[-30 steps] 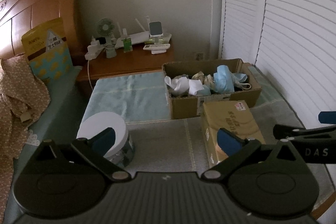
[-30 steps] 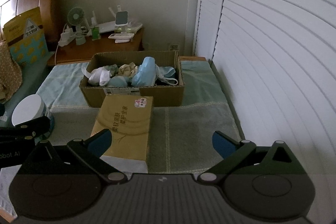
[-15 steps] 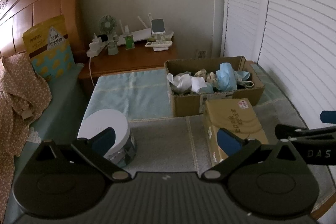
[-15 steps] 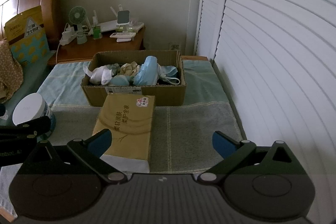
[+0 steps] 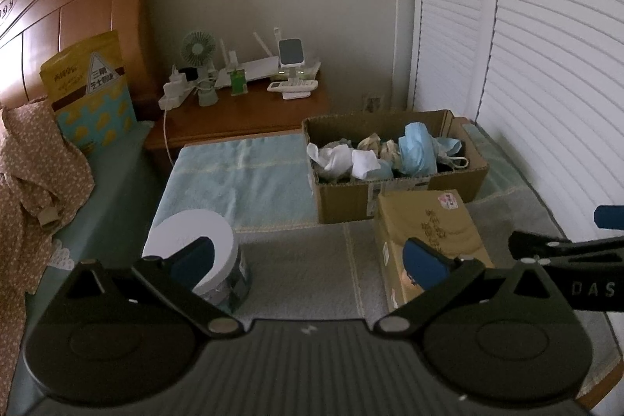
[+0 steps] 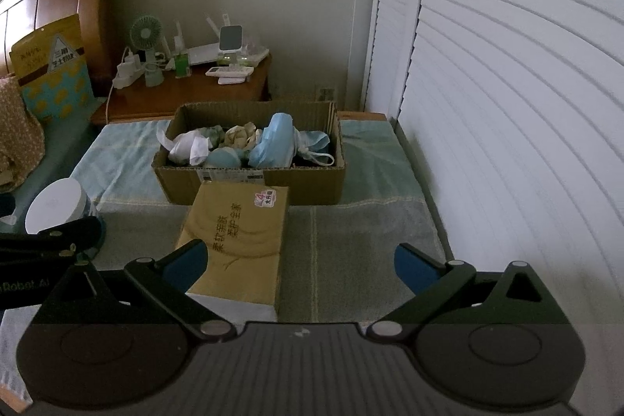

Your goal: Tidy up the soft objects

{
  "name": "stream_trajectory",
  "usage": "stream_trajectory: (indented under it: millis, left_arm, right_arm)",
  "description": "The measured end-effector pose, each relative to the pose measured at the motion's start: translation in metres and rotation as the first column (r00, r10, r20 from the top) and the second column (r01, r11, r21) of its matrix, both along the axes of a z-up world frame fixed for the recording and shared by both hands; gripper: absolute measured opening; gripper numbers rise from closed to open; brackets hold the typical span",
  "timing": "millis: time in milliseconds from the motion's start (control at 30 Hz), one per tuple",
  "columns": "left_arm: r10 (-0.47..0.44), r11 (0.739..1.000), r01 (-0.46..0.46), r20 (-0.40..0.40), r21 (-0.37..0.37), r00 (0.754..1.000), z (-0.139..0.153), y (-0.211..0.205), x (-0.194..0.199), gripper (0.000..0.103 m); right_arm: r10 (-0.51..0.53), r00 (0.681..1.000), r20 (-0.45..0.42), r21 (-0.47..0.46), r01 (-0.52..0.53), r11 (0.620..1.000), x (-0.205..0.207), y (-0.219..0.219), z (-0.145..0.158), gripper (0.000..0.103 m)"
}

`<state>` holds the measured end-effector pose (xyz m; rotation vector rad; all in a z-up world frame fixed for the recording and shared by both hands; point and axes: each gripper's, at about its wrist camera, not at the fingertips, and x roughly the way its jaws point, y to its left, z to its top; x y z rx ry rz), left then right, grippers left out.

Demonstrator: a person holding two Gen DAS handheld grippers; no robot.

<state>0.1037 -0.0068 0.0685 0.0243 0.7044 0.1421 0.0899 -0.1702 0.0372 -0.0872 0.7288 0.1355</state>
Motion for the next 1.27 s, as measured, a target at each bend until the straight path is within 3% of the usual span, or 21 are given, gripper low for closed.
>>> stream_trajectory:
  millis: [1267]
  left_arm:
    - [-0.005, 1.0, 0.005, -0.01, 0.001, 1.0, -0.003, -0.002, 0.013, 0.102]
  right_arm:
    - [-0.004, 1.0, 0.003, -0.007, 0.004, 1.0, 0.01, -0.002, 0.0, 0.103]
